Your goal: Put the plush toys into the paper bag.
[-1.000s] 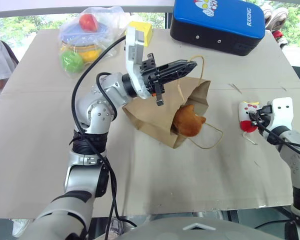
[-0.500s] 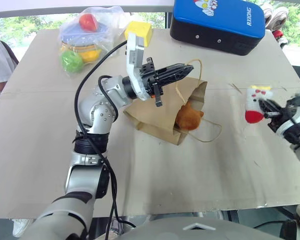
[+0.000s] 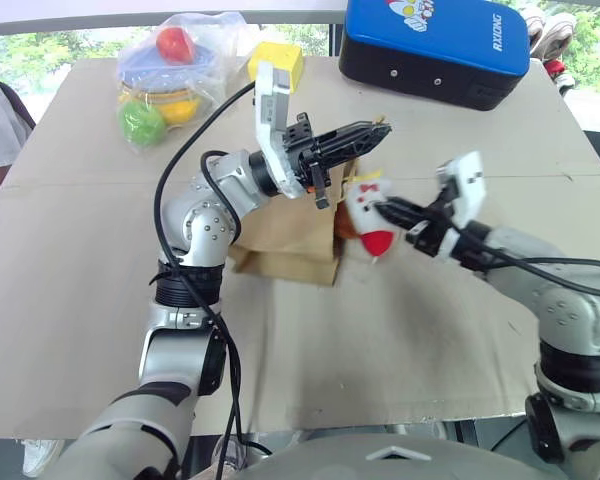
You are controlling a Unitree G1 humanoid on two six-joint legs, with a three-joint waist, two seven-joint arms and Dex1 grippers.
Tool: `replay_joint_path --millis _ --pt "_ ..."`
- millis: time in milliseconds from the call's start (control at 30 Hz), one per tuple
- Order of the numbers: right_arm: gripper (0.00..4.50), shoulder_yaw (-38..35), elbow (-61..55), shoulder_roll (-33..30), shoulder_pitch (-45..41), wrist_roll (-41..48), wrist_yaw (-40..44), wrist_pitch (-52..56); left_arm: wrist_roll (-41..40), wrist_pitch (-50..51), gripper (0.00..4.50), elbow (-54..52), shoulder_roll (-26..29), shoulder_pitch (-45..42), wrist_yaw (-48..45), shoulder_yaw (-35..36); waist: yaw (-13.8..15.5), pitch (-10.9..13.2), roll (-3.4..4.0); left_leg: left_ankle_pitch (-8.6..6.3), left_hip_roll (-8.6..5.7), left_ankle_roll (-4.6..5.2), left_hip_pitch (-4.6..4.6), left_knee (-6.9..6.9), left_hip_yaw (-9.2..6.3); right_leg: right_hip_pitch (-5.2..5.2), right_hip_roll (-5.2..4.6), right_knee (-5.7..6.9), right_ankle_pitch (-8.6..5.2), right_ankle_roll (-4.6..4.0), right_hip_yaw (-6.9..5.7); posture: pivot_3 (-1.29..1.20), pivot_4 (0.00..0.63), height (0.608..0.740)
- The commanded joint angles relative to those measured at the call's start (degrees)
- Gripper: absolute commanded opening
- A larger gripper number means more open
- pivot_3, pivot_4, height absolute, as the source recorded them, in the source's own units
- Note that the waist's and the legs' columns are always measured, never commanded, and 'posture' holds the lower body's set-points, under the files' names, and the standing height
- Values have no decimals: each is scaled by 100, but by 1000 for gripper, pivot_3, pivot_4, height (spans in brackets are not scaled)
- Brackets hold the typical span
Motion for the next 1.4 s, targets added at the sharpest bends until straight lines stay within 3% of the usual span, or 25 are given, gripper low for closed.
replay_joint_path --millis 33,333,467,567,733,1133,1267,1400 --pt "34 281 226 29 -262 -227 353 -363 -112 15 0 -314 -1 -62 61 100 8 0 0 0 0 0 0 0 -1 0 0 0 0 0 -1 0 150 740" --pt "34 508 1330 811 -791 -210 782 -510 -210 149 0 -567 -24 175 203 126 -26 0 0 0 6 0 5 0 -3 -1 5 9 1 -2 -3 0 150 740" --pt "34 1161 1771 848 -827 -436 1523 -598 -176 140 0 -593 -22 221 210 98 -11 0 0 0 4 0 0 0 -3 0 3 3 1 -2 -4 0 150 740" --pt "874 1188 1854 737 -775 -524 1820 -761 -173 121 0 -604 11 271 252 153 0 0 0 0 3 0 -2 1 -2 0 1 1 1 -1 -4 0 150 740" --pt "3261 996 1416 410 -378 -595 1796 -758 -209 123 0 -701 60 426 311 239 12 0 0 0 3 0 -1 2 -4 0 0 3 1 -1 -7 0 150 740" --pt "3261 -608 -737 -540 758 -133 701 -201 -175 101 0 -737 507 749 115 393 10 0 -1 0 3 -1 1 1 -2 0 0 3 0 0 -5 0 150 740" --pt "3261 -889 -806 -425 1033 100 52 425 -156 64 0 -716 484 736 125 379 6 0 -1 0 3 -1 1 1 -2 0 1 3 0 -1 -3 0 150 740" --pt "3261 -646 -358 -141 1300 -40 -259 675 -112 10 0 -695 484 724 102 350 3 0 -1 0 4 0 2 1 -2 0 1 3 0 -1 -2 0 150 740"
